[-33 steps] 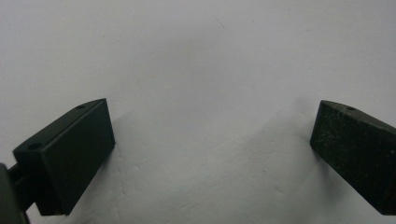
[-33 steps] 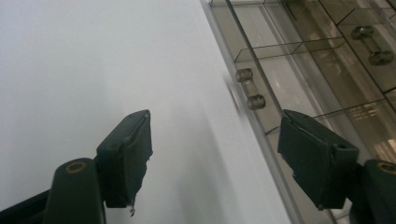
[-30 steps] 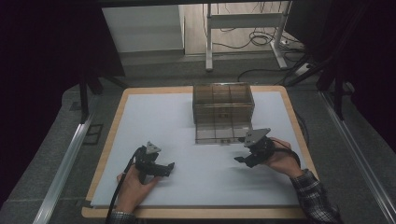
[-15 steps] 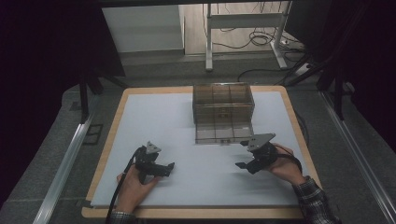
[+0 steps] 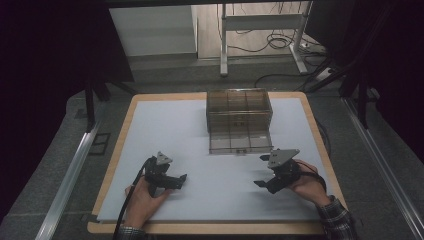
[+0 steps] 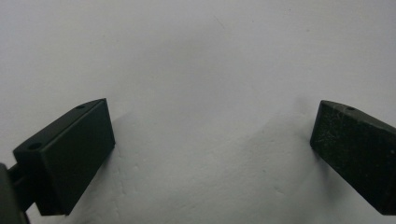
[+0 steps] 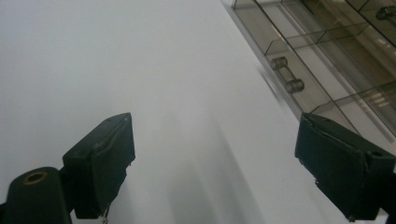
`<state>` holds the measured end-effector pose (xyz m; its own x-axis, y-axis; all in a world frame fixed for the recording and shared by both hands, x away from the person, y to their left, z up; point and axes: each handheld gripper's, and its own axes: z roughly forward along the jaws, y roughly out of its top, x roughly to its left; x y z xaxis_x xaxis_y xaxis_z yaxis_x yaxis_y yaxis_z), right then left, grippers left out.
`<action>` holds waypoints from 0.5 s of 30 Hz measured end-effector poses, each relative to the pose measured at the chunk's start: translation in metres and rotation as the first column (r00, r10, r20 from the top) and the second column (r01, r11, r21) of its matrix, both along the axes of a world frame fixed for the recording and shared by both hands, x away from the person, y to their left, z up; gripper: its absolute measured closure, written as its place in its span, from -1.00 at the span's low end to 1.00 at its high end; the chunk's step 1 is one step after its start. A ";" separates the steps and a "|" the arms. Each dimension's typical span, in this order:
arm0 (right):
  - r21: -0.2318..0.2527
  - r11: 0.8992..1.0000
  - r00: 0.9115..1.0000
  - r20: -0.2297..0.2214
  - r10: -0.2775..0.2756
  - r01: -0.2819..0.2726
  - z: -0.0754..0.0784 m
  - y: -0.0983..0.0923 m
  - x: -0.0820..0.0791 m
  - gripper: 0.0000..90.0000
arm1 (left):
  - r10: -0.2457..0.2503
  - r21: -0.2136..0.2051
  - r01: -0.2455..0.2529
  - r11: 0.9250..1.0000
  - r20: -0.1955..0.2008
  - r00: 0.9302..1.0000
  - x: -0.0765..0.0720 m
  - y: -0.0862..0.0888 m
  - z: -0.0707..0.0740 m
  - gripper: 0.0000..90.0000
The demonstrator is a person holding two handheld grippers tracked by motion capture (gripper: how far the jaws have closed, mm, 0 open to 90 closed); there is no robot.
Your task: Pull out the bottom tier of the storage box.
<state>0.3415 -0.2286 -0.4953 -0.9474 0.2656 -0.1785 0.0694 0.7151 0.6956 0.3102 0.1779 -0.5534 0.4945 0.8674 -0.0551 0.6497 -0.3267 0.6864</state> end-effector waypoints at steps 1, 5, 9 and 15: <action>0.000 1.000 1.000 0.001 -0.003 0.003 -0.001 -0.001 -0.001 -0.74 | 0.000 0.000 0.000 1.000 0.000 1.000 0.000 0.000 0.000 -1.00; -0.002 1.000 1.000 0.000 -0.011 0.011 -0.003 -0.003 -0.005 -0.77 | 0.000 0.000 0.000 1.000 0.000 1.000 0.000 0.000 0.000 -1.00; -0.002 1.000 1.000 -0.003 -0.008 0.008 -0.006 -0.004 -0.010 -0.79 | 0.000 0.000 0.000 1.000 0.000 1.000 0.000 0.000 0.000 -1.00; 0.002 1.000 1.000 -0.020 -0.021 0.021 -0.010 -0.007 -0.016 -0.82 | -0.001 0.001 0.001 1.000 0.000 1.000 0.000 0.000 0.000 -1.00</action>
